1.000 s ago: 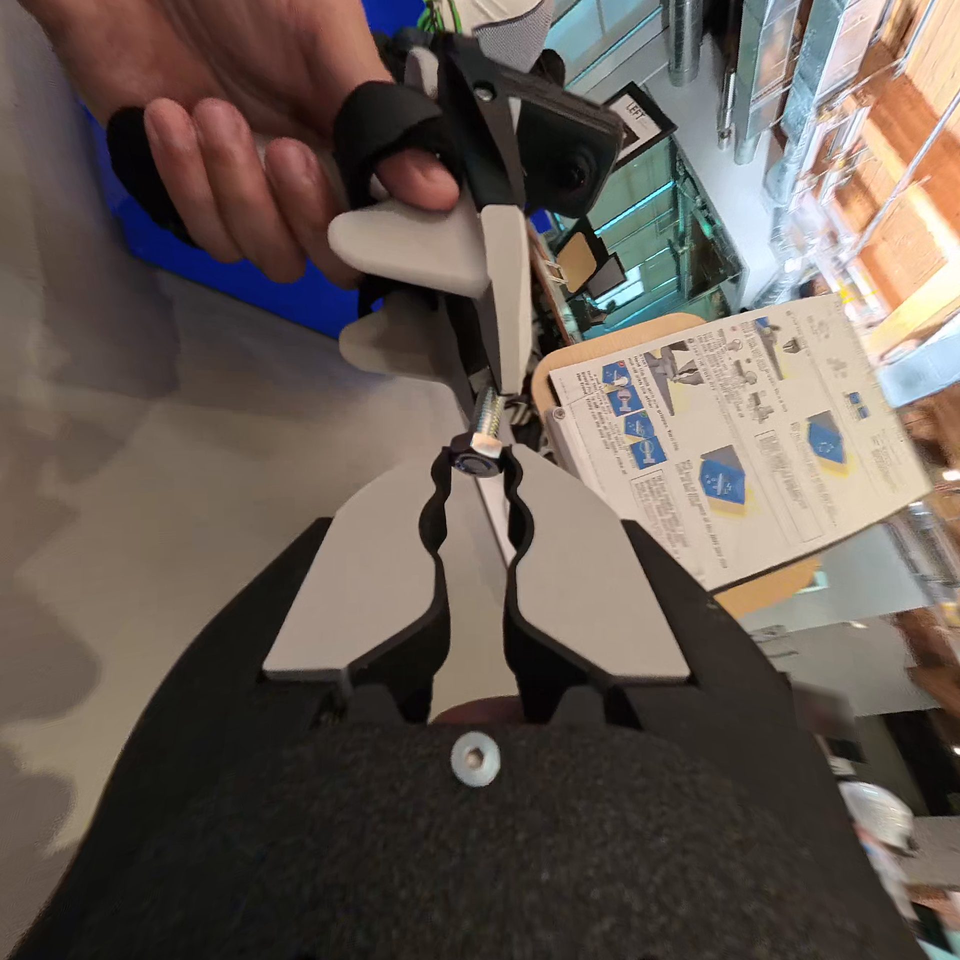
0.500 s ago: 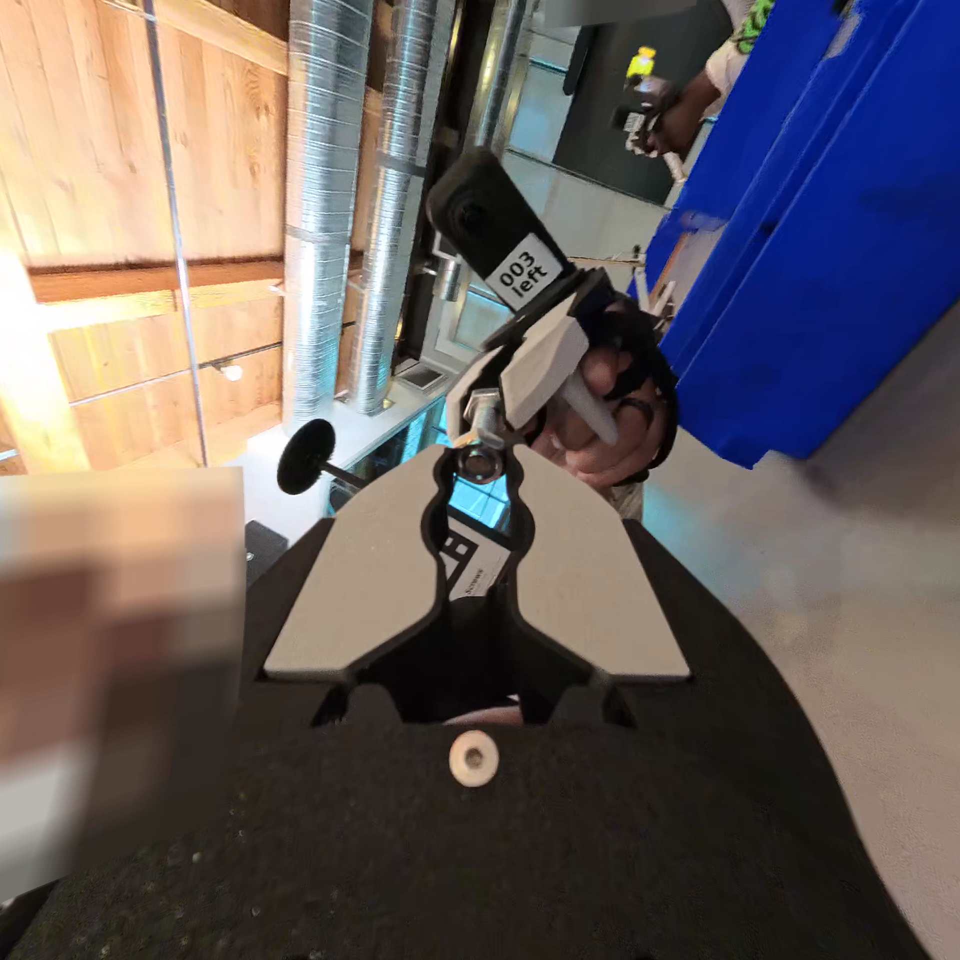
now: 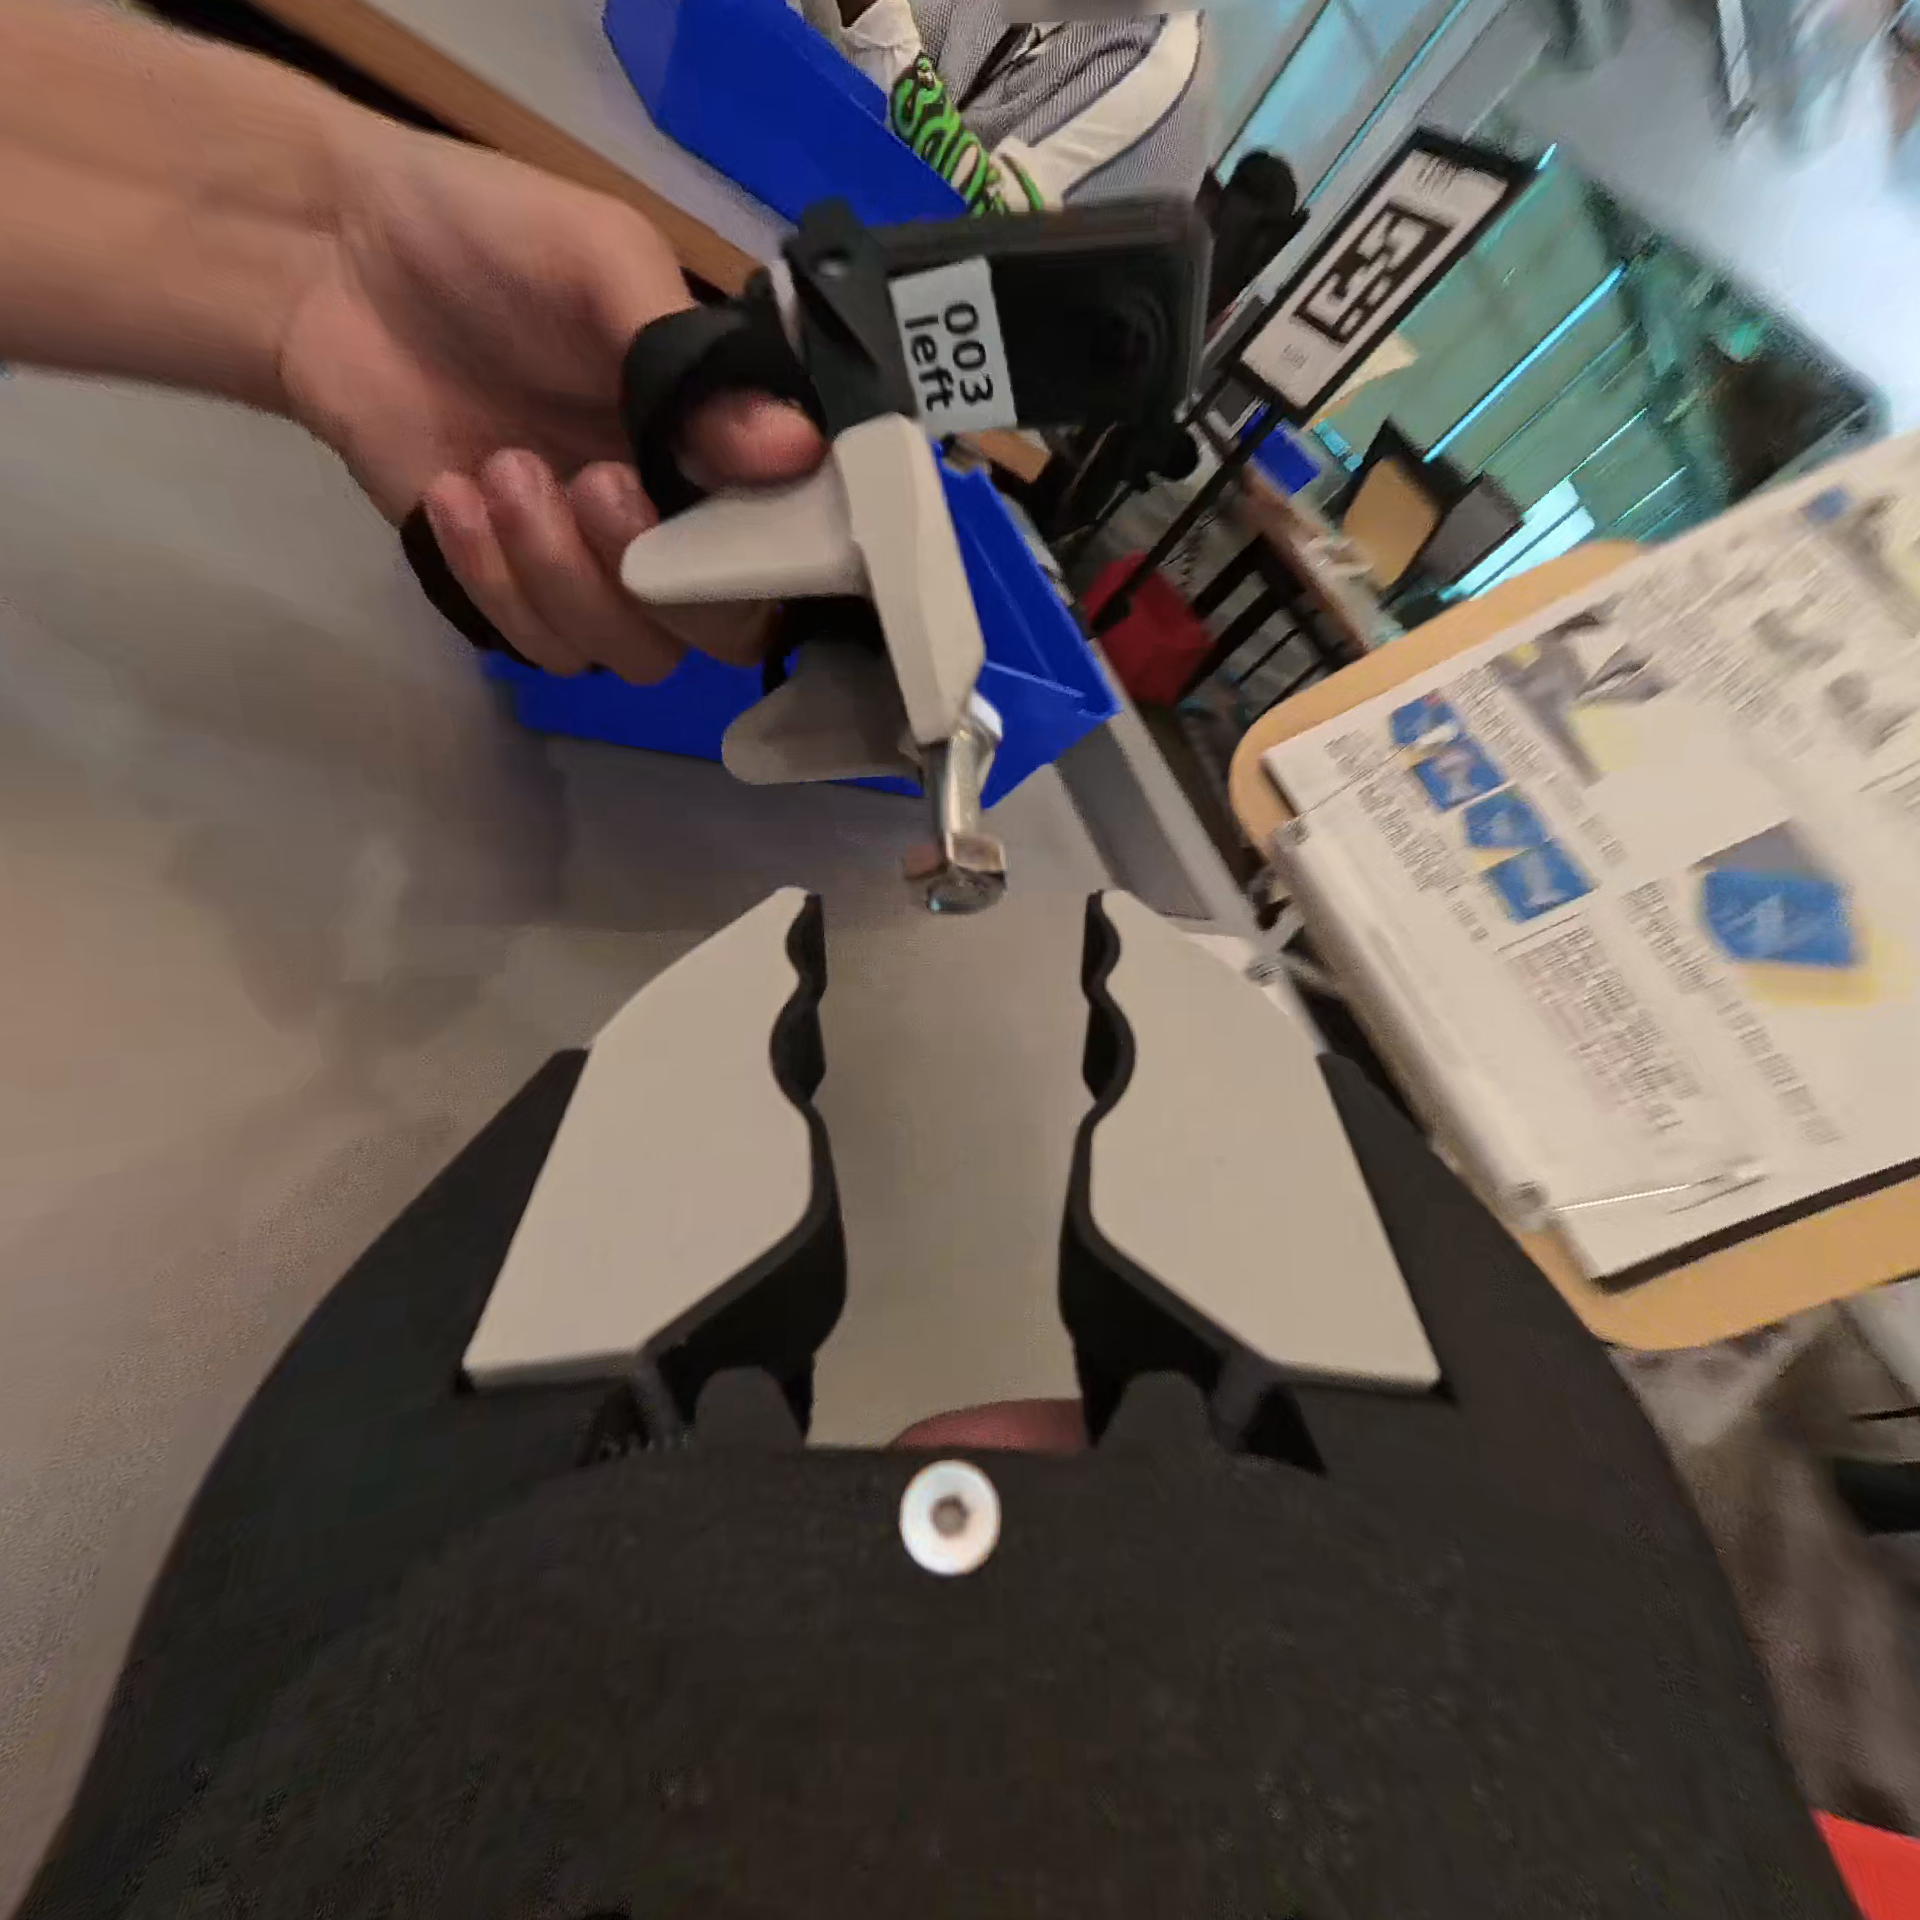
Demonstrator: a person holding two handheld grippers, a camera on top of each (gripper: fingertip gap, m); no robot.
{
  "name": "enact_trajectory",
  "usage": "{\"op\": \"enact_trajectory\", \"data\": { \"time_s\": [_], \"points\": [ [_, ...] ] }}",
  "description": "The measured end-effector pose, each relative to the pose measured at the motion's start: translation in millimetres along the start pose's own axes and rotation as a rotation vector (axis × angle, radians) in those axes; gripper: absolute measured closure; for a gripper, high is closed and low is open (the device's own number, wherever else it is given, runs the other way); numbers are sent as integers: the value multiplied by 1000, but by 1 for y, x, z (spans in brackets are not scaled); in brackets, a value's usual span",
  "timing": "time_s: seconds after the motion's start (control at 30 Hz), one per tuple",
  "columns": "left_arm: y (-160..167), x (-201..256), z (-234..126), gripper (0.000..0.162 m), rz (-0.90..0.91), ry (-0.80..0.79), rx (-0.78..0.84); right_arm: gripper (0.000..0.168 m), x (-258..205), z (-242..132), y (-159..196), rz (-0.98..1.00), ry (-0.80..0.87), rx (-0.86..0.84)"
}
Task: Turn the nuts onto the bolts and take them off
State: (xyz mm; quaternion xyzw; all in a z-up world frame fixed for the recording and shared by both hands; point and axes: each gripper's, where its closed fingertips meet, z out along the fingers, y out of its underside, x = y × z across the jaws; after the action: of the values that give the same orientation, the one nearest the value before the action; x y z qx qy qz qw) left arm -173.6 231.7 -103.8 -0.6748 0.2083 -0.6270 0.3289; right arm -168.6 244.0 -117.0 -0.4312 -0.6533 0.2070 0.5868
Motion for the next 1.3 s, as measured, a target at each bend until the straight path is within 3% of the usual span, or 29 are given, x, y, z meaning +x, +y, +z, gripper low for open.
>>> {"op": "enact_trajectory", "data": {
  "time_s": [0.13, 0.17, 0.27, 0.4, 0.67, 0.77, 0.83, 0.97, 1.17, 1.23, 1.3],
  "points": [
    [5, -6, 3, 145, -18, -6, -16, 138, -5, 1, -3, -190, 72, -25],
    [6, -6, 4, 145, -19, -5, -20, 151, -4, 1, -3, -198, 86, -22],
    [5, -9, 4, 145, -2, -34, -17, 151, -2, 3, 0, -72, 43, -33],
    [3, -4, 3, 145, 70, -50, -19, 151, -4, 3, -5, 367, -186, 50],
    [1, -3, 1, 145, 111, -77, -19, 151, -2, 4, -13, 1711, -830, 289],
    [-1, 1, 0, 145, 115, -60, -12, 151, -6, 3, -18, 1908, -964, 332],
    [-5, 3, -1, 145, 108, -56, 4, 151, -6, 3, -21, 1807, -917, 338],
    [-8, 6, -5, 145, 102, -52, 20, 109, -7, 6, -21, 1346, -666, 251],
    [-9, 6, -5, 145, 79, -38, 26, 113, -2, 5, -7, 201, -38, 15],
    [-9, 5, -5, 145, 73, -37, 29, 125, -5, 2, -14, -42, 76, -1],
    [-7, 6, -3, 145, 64, -18, 25, 128, -5, 2, -17, -110, 127, -10]
  ]
}}
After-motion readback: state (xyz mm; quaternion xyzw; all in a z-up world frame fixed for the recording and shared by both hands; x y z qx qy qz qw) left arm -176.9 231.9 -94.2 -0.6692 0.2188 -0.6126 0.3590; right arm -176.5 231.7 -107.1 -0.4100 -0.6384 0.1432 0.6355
